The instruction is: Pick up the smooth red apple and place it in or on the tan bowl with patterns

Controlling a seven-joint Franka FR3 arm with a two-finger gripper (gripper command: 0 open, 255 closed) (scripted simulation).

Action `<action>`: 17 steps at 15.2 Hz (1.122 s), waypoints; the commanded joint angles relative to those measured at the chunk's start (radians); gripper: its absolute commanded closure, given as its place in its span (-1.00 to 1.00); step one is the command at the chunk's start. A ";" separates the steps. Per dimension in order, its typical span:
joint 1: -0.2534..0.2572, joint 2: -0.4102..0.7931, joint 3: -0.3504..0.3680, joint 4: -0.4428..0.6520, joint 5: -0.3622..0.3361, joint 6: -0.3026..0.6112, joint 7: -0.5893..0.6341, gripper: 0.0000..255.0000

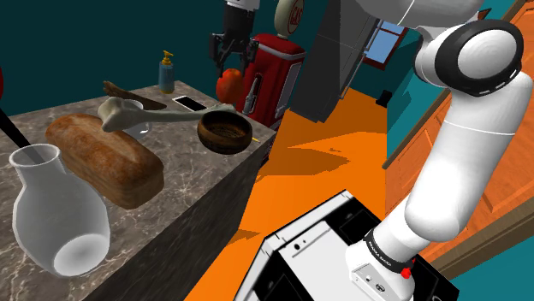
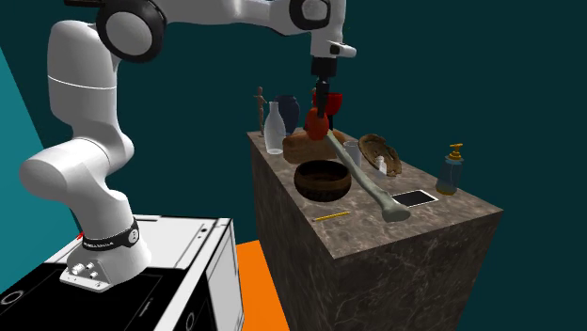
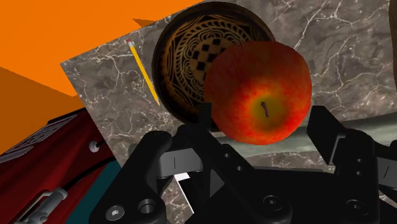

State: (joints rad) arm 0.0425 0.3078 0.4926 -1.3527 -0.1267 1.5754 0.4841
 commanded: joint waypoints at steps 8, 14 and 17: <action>-0.041 0.021 -0.023 -0.027 -0.006 0.047 -0.060 1.00; -0.050 0.014 -0.025 -0.118 -0.004 0.131 -0.059 1.00; -0.053 0.014 -0.026 -0.158 -0.005 0.171 -0.058 1.00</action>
State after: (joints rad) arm -0.0101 0.3198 0.4673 -1.4975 -0.1307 1.7314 0.4251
